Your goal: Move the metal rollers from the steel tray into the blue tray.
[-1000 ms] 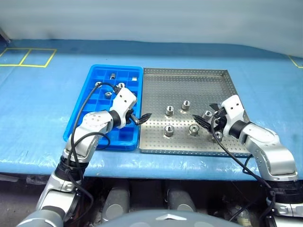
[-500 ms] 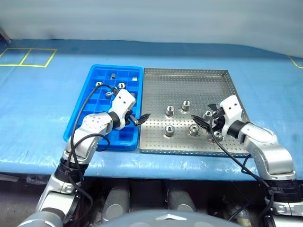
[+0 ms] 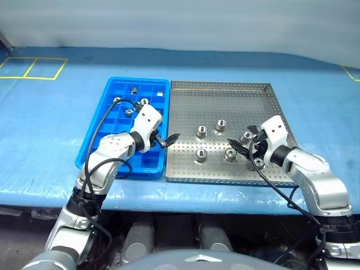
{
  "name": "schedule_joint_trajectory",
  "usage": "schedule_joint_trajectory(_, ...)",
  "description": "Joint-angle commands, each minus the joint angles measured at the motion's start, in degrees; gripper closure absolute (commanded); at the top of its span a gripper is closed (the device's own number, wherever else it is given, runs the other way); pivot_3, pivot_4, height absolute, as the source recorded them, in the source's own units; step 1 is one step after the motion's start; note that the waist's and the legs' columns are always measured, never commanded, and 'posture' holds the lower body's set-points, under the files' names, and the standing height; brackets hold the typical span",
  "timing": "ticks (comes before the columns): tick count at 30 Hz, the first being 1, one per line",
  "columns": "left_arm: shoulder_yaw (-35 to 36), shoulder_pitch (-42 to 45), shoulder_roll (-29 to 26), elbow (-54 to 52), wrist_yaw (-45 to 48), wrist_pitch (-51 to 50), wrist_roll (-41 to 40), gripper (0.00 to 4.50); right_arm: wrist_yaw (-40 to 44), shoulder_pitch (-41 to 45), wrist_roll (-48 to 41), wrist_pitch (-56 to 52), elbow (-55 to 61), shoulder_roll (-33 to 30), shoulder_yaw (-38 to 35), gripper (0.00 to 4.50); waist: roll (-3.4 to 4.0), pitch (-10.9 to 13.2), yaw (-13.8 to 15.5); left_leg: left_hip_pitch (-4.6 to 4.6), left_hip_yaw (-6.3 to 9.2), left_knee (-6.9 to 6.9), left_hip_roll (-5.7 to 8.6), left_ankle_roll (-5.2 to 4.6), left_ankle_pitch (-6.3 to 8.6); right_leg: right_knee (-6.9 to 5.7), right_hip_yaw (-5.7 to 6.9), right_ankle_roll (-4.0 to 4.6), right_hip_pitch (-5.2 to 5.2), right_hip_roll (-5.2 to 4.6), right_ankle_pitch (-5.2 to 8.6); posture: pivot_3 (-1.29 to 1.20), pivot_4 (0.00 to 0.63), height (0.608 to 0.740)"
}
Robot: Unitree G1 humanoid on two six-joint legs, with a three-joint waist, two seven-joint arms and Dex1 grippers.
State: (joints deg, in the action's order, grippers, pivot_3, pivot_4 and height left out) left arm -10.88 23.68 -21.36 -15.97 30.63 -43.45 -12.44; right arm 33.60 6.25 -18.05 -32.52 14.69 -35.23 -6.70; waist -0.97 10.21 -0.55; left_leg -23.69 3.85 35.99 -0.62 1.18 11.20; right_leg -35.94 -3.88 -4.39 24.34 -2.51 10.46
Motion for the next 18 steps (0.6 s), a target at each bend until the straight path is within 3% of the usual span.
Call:
schedule_joint_trajectory(1,-2.12,1.18,1.46,-0.80,3.31,1.29,-2.18,0.02,-0.40,-0.70,0.06,1.32,3.20,-0.18,-1.44,0.00,0.00,0.00,-0.05,0.00,0.00,0.00,0.00,0.00,0.00,0.00,0.00,0.00,0.00,0.00,0.00,0.06,0.150,0.740)
schedule_joint_trajectory(18,-14.30,7.20,7.71,15.84,9.10,1.56,1.33,0.02,-4.44,-8.03,-0.15,1.07,10.17,1.11,-4.11,0.00,0.02,-0.01,-1.95,0.01,-0.04,0.06,0.01,0.00,0.00,-0.01,-0.05,-0.02,-0.01,0.00,-0.01,-0.05,0.150,0.740)
